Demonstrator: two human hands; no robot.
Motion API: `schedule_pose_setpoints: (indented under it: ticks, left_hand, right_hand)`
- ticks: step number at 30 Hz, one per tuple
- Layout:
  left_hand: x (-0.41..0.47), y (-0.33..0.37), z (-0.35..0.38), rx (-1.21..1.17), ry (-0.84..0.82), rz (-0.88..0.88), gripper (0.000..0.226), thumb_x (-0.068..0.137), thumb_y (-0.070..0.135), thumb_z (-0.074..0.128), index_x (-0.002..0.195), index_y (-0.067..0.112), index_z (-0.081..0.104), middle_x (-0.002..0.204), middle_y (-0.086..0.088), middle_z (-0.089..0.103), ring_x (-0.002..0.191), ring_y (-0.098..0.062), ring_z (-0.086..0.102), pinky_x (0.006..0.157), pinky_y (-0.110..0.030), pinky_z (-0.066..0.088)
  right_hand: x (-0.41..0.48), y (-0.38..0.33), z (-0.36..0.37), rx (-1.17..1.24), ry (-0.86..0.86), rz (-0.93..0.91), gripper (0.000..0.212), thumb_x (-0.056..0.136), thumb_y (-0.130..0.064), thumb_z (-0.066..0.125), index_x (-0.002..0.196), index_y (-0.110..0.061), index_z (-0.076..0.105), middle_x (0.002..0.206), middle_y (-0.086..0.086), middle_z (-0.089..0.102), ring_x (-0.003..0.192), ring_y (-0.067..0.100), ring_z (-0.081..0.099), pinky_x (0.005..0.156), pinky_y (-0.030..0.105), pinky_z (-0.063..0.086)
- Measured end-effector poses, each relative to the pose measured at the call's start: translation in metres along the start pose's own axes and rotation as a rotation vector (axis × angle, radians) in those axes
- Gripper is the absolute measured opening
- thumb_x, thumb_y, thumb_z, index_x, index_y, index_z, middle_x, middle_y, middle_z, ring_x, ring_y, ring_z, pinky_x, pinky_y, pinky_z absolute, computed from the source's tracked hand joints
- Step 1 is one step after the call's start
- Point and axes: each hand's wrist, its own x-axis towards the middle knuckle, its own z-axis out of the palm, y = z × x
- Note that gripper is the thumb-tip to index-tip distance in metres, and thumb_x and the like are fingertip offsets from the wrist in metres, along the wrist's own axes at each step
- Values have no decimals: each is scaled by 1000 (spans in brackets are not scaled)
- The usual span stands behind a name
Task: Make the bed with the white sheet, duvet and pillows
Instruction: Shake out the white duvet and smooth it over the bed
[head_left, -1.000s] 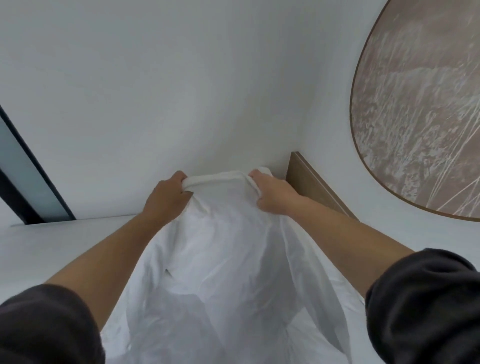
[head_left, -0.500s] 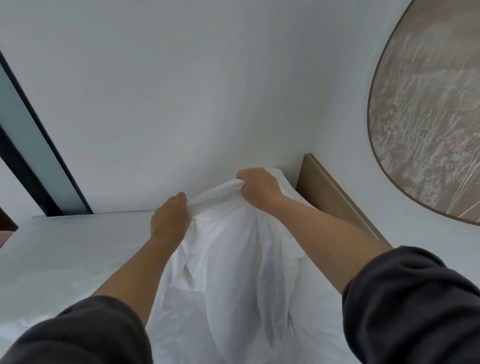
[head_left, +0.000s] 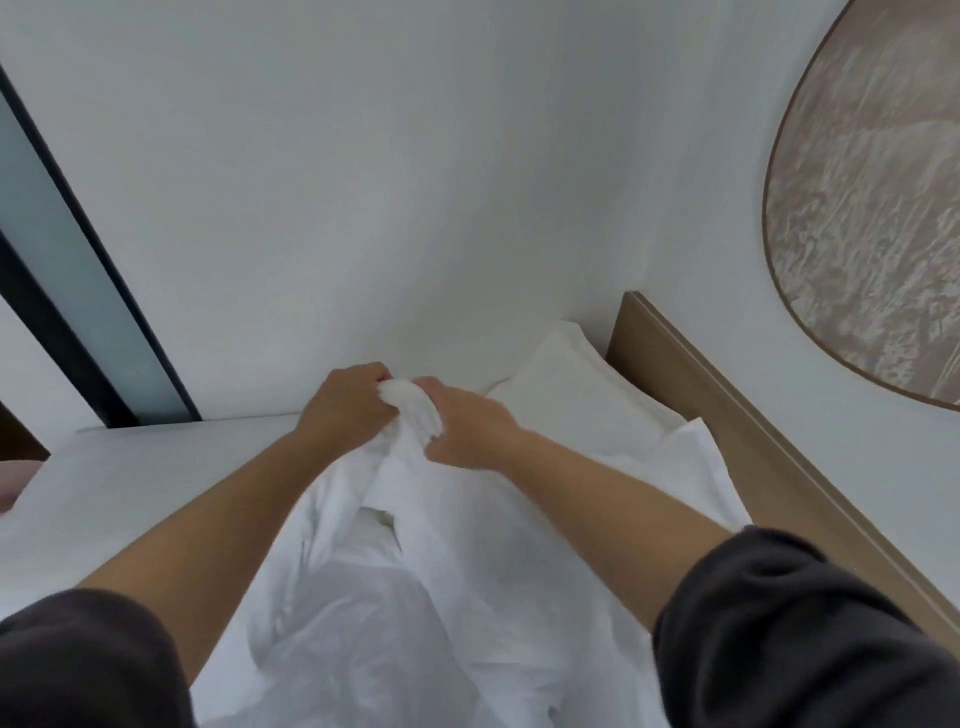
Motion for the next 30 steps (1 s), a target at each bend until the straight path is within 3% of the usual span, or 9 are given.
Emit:
schedule_pose_setpoints:
  ticks: [3, 6, 11, 16, 19, 21, 22, 25, 30]
  left_hand:
    - [-9, -9, 2, 54, -14, 95, 13, 78, 28, 67, 84, 24, 56, 78, 4, 62, 75, -19, 59, 60, -28, 42]
    - [-22, -51, 3, 143, 53, 143, 21, 80, 30, 66, 89, 19, 51, 73, -1, 59, 66, -26, 56, 57, -29, 39]
    - [-50, -146, 12, 24, 12, -180, 14, 83, 17, 61, 80, 15, 47, 73, -5, 56, 68, -26, 50, 57, -32, 39]
    - [-49, -152, 1, -327, 87, -254, 8, 90, 13, 53, 86, 6, 52, 74, -2, 53, 71, -22, 48, 54, -21, 33]
    - [-43, -134, -26, -433, 131, -210, 6, 90, 13, 52, 94, 9, 52, 82, -1, 54, 75, -19, 48, 55, -23, 35]
    - [-38, -119, -51, -358, 98, -99, 8, 89, 15, 56, 95, 12, 52, 80, 3, 54, 72, -15, 48, 56, -23, 35]
    - [-36, -112, -64, -296, 69, -41, 8, 88, 16, 57, 94, 14, 52, 79, 4, 54, 70, -13, 47, 56, -24, 35]
    - [-41, -107, -87, -91, 15, 52, 17, 83, 22, 64, 93, 20, 50, 76, 4, 56, 68, -13, 52, 56, -28, 42]
    - [-71, -142, -46, 185, 206, -98, 16, 85, 8, 52, 98, 17, 47, 82, -5, 54, 71, -29, 55, 61, -35, 43]
  right_hand:
    - [11, -26, 16, -46, 188, 121, 24, 87, -13, 51, 111, -18, 56, 105, 8, 65, 100, 32, 62, 71, 31, 38]
    - [20, -55, 10, -146, 246, 134, 22, 83, -11, 51, 100, -20, 61, 102, 8, 66, 98, 31, 63, 71, 30, 37]
    - [12, -51, 6, -162, 322, 263, 14, 81, -14, 51, 83, -27, 55, 97, 4, 67, 94, 29, 63, 72, 29, 39]
    - [1, -33, 11, -147, 261, 384, 14, 84, -8, 47, 86, -21, 52, 88, 5, 61, 85, 28, 58, 66, 30, 39]
    - [5, -49, 19, -79, 84, 278, 41, 83, -15, 56, 122, -24, 47, 112, 6, 60, 103, 29, 58, 82, 37, 46]
    - [16, -80, 34, 8, 33, 160, 61, 79, -22, 62, 135, -26, 39, 124, 6, 57, 110, 28, 56, 88, 39, 46]
    - [22, -97, 41, 62, 57, 123, 56, 80, -22, 62, 132, -24, 42, 123, 7, 58, 109, 29, 57, 83, 37, 45]
    - [40, -124, 46, 134, 242, 154, 13, 84, -12, 51, 93, -20, 58, 106, 11, 67, 102, 32, 61, 70, 29, 36]
    - [52, -138, 15, 181, 359, 161, 27, 84, -12, 48, 95, -22, 71, 103, 4, 69, 98, 26, 61, 72, 28, 39]
